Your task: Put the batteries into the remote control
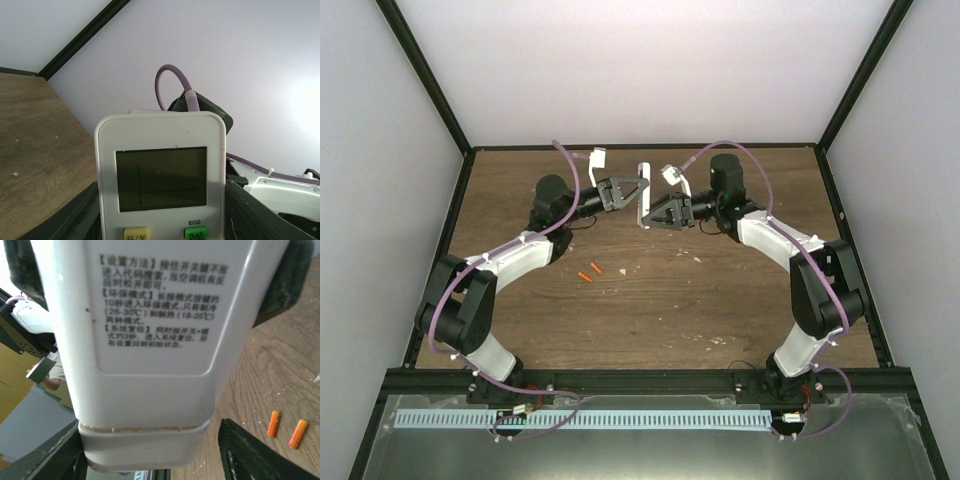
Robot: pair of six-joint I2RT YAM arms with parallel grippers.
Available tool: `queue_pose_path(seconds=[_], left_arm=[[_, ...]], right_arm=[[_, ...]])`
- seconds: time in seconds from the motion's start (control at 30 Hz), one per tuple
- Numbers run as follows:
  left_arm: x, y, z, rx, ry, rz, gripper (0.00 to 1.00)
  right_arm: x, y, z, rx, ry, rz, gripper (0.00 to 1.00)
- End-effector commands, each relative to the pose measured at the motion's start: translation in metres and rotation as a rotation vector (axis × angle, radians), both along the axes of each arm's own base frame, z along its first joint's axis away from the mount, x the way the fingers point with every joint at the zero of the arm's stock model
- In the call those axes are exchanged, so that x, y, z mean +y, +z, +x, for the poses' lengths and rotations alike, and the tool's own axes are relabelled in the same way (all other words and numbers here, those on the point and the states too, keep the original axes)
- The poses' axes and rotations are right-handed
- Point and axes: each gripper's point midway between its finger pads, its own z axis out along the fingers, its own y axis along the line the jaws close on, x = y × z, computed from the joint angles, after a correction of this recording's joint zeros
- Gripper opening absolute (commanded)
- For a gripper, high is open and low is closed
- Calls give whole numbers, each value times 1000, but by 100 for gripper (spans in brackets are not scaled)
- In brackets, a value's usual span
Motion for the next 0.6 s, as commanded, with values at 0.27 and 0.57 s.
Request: queue_pose_path(seconds=[0.27, 0.57], left_arm=[[0, 23, -2, -66, -4, -37, 20], [-1, 34, 1, -88, 2, -51, 20]], right_arm=[[2, 6, -7, -27, 46, 18, 49], [3, -11, -12, 11, 67, -9, 49]])
